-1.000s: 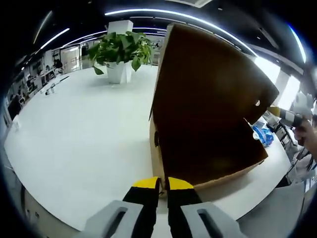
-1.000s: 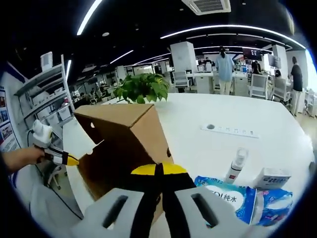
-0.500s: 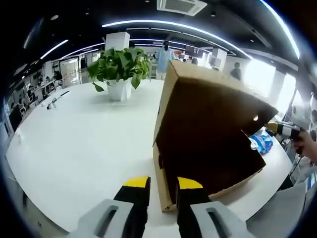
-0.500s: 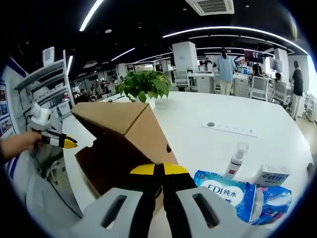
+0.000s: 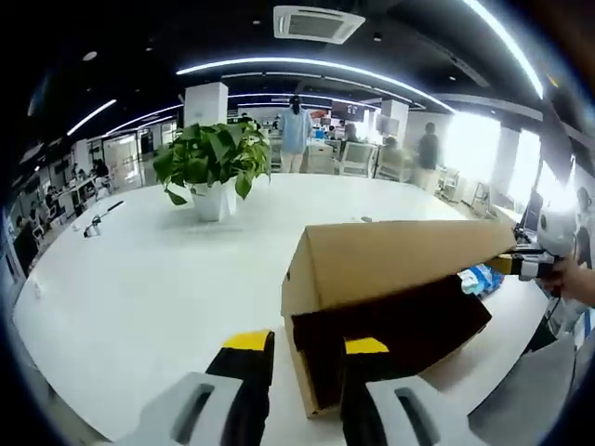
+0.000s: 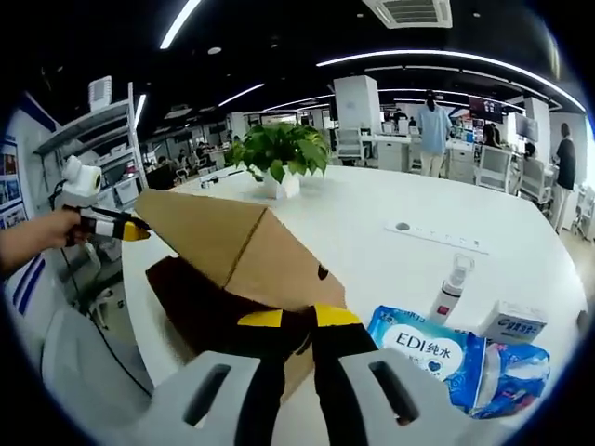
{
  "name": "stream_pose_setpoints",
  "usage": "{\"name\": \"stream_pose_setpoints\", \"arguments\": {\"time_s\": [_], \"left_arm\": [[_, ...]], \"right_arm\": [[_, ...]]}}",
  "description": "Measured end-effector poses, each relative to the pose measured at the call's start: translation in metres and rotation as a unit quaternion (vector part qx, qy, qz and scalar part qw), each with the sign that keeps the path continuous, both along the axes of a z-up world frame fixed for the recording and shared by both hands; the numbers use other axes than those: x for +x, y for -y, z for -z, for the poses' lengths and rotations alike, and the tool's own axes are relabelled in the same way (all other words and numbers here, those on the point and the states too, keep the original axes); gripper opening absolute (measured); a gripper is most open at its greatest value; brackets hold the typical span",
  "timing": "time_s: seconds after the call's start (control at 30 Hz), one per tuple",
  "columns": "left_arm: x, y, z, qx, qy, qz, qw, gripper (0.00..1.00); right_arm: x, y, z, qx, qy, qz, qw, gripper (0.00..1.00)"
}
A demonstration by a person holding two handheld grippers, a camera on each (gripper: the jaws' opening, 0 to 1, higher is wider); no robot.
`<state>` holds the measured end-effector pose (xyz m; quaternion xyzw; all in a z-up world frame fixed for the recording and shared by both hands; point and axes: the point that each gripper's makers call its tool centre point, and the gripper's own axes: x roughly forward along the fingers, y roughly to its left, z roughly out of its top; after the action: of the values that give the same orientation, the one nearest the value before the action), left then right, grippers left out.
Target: Operate the shoe box by opening the lid, removing the specified soft item, and placing it in the target area until the item is outside and the box remains undamaged.
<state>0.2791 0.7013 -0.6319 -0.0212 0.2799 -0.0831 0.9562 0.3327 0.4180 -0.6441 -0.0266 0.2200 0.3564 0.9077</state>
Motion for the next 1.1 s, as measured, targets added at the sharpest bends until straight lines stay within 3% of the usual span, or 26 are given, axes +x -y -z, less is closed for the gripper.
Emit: {"name": "stream_pose_setpoints", "arguments": {"time_s": [0.27, 0.5, 1.1], "left_arm": [[-0.005, 0.005, -0.001, 0.001, 0.01, 0.02, 0.9997, 0.3], [-0.013, 0.017, 0.012, 0.021, -0.001, 0.058, 0.9981, 0.32], [-0.028, 0.025, 0.029, 0.039, -0.018, 0.09, 0.995, 0.34]], "right_arm": [[-0.012, -0.003, 0.007, -0.007, 0.006, -0.024, 0.9997, 0.15], [-0.022, -0.005, 0.014, -0.017, 0.009, -0.048, 0.9986, 0.19], [-0.047, -0.013, 0.024, -0.01, 0.004, -0.095, 0.9954, 0.35]]}}
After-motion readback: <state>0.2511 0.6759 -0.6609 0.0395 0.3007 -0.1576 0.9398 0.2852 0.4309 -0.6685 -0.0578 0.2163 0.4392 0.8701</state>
